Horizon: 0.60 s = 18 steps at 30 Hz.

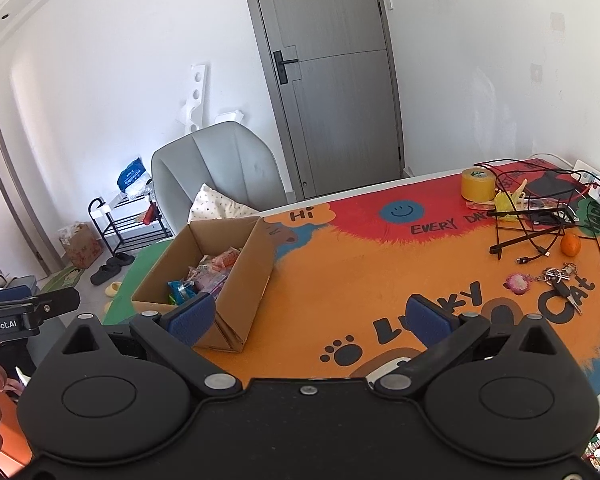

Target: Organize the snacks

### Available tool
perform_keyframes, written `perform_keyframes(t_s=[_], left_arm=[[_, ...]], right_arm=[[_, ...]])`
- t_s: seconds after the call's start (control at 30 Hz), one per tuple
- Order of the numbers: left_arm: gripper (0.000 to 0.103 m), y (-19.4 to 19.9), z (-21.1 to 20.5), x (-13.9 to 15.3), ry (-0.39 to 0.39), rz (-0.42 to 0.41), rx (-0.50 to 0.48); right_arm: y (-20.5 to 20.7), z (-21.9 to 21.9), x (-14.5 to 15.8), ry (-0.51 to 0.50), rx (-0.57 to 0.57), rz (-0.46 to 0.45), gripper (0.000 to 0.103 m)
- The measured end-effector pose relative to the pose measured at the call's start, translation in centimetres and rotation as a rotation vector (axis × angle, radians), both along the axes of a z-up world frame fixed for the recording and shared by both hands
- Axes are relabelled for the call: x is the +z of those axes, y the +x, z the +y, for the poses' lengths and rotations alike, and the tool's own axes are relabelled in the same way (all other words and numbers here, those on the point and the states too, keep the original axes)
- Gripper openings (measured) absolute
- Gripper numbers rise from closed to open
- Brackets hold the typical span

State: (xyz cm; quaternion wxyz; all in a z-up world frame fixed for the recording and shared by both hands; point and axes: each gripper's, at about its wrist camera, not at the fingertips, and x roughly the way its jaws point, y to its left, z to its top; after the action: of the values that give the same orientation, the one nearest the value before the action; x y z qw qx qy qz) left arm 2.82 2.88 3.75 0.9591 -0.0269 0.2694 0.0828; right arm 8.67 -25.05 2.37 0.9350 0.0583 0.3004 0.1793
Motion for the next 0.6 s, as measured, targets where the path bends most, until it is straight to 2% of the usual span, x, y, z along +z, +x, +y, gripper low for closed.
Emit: perform_keyframes(t_s=[0.6], left_arm=[[0.103, -0.11, 0.20, -0.14, -0.002, 0.001, 0.002]], right_arm=[[0.08, 0.08, 0.00, -0.003, 0.011, 0.006, 0.103]])
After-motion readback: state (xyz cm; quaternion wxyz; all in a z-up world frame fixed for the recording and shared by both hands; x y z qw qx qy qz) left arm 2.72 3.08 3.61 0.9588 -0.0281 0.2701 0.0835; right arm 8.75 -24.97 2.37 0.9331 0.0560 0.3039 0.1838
